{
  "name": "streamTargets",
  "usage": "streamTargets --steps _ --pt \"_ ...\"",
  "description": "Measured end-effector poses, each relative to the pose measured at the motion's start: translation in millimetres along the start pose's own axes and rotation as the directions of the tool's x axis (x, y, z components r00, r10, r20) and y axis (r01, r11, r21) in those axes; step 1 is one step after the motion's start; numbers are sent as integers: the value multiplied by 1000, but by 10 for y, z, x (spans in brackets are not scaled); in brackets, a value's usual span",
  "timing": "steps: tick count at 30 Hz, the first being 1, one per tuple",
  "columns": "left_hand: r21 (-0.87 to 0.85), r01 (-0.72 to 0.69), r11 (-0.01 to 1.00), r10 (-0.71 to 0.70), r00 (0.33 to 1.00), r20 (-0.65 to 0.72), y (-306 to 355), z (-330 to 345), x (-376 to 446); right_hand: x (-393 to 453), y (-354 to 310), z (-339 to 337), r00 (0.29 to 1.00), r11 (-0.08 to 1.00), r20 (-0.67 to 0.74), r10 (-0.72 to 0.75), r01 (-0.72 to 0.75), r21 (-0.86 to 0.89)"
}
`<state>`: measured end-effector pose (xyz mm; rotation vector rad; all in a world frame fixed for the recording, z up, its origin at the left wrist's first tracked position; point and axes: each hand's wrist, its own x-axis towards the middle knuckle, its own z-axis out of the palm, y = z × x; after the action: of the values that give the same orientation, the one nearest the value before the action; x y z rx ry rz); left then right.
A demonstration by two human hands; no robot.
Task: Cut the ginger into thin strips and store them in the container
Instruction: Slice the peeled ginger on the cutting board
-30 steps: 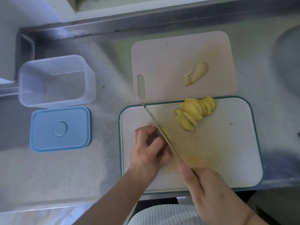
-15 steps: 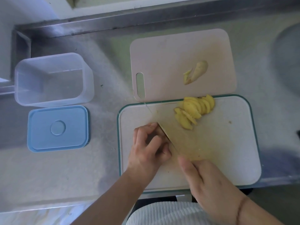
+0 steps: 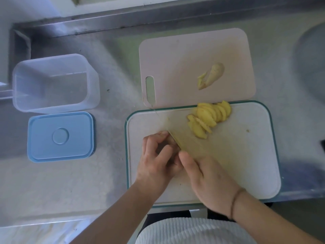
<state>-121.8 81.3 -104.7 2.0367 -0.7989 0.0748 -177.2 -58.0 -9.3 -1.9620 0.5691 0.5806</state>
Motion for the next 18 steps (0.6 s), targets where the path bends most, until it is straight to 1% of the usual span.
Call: streamTargets --steps 3,7,9,11,13,15,18 --pt "-3 12 1000 -12 1000 -13 -10 -13 7 114 -96 6 1000 999 -2 -22 22 28" --pt "5 21 1000 -21 1000 -8 -25 5 -7 -343 99 13 998 998 -13 62 -61 21" --pt "24 6 1000 -5 1000 -13 -7 6 6 -406 146 13 996 996 11 92 -92 9" --pt "30 -3 1000 4 1000 -12 9 2 14 -232 71 27 996 997 29 79 -79 0" --pt "33 -14 999 14 1000 -11 1 -10 7 47 -55 44 999 998 -13 38 -37 45" --pt "27 6 1000 -6 1000 1 -18 -17 -11 246 -146 52 999 998 -33 30 -28 56" --pt "8 33 999 -33 999 -7 -38 -26 -14 242 -92 25 999 999 -9 33 -33 43"
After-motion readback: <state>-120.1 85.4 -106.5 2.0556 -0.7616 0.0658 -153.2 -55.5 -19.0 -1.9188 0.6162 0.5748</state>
